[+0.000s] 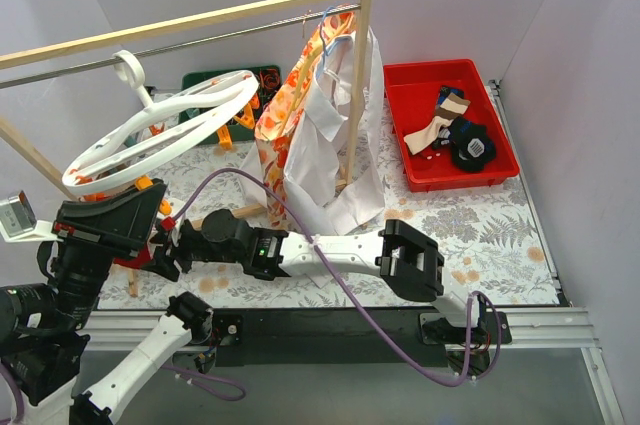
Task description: Remove the socks clipped to the hanger
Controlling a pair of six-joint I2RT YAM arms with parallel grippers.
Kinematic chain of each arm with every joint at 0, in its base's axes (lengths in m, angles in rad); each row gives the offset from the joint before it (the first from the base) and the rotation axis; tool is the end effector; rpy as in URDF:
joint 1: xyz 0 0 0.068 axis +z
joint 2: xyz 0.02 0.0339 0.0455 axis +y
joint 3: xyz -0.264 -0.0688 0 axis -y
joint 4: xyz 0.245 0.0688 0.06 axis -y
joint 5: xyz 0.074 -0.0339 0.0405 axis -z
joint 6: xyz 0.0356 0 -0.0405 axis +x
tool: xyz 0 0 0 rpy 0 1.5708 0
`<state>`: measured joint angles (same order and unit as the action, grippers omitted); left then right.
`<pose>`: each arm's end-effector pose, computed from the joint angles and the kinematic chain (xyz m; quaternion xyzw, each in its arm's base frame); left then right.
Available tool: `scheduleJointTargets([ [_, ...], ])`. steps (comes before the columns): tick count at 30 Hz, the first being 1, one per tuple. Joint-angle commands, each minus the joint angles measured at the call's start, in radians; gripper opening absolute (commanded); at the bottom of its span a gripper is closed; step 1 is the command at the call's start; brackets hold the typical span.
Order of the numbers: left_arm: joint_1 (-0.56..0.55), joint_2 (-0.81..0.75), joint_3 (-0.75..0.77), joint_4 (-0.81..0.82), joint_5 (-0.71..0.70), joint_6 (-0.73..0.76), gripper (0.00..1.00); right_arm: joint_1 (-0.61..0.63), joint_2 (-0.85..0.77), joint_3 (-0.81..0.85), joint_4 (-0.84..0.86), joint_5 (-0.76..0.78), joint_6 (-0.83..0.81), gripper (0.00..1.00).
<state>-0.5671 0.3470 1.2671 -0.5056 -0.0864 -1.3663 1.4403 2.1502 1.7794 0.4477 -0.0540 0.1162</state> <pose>-0.0215 0.0173 0.4786 -0.2457 0.4889 -0.6752 0.4947 0.0663 0.5197 0.3100 -0.4331 0.5235 0.5280 0.5095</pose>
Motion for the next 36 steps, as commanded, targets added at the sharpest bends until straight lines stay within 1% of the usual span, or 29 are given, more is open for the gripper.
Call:
scheduleJointTargets([
  [1, -0.002, 0.024, -0.009, 0.027, 0.04, -0.013, 0.0, 0.002, 0.019, 0.072, 0.12, 0.04, 0.045, 0.62],
  [9, -0.002, 0.027, -0.009, 0.033, 0.054, -0.025, 0.0, 0.002, 0.062, 0.123, 0.129, 0.051, 0.05, 0.64],
  [10, -0.002, 0.026, -0.011, 0.032, 0.054, -0.028, 0.0, 0.002, 0.072, 0.126, 0.128, 0.081, 0.048, 0.63],
  [17, -0.002, 0.012, -0.015, 0.038, 0.045, -0.045, 0.0, 0.002, 0.112, 0.163, 0.128, 0.12, 0.011, 0.62],
  [19, -0.002, 0.01, -0.021, 0.038, 0.039, -0.051, 0.0, 0.003, 0.111, 0.164, 0.126, 0.099, 0.016, 0.55],
  [20, -0.002, 0.009, -0.02, 0.038, 0.04, -0.053, 0.0, 0.002, 0.103, 0.16, 0.126, 0.082, 0.029, 0.46],
  [21, -0.002, 0.01, -0.018, 0.036, 0.046, -0.053, 0.0, 0.003, 0.096, 0.152, 0.126, 0.066, 0.037, 0.32],
  [23, -0.002, 0.01, -0.011, 0.024, 0.047, -0.047, 0.0, 0.006, 0.059, 0.118, 0.125, 0.017, 0.051, 0.18],
  [24, -0.002, 0.007, -0.009, 0.018, 0.048, -0.044, 0.0, 0.009, 0.047, 0.106, 0.123, 0.003, 0.072, 0.08],
  [25, -0.002, 0.0, -0.011, 0.016, 0.048, -0.04, 0.0, 0.008, 0.012, 0.091, 0.118, -0.036, 0.086, 0.03],
  [27, -0.002, -0.028, -0.024, 0.013, 0.042, -0.042, 0.13, 0.008, -0.032, 0.034, 0.102, -0.072, 0.131, 0.01],
  [28, -0.002, -0.037, -0.031, 0.013, 0.03, -0.046, 0.27, 0.008, -0.079, 0.013, 0.102, -0.111, 0.144, 0.01],
  [30, -0.002, -0.06, -0.037, 0.01, 0.036, -0.05, 0.43, 0.009, -0.121, -0.043, 0.095, -0.171, 0.184, 0.01],
  [32, -0.002, -0.068, -0.031, -0.01, 0.075, -0.037, 0.51, 0.009, -0.177, -0.08, 0.094, -0.207, 0.198, 0.01],
  [34, -0.002, -0.071, -0.002, -0.042, 0.114, -0.033, 0.52, 0.009, -0.226, -0.124, 0.066, -0.26, 0.189, 0.01],
  [36, -0.002, -0.071, 0.026, -0.066, 0.158, -0.033, 0.54, 0.008, -0.26, -0.152, 0.017, -0.274, 0.169, 0.01],
])
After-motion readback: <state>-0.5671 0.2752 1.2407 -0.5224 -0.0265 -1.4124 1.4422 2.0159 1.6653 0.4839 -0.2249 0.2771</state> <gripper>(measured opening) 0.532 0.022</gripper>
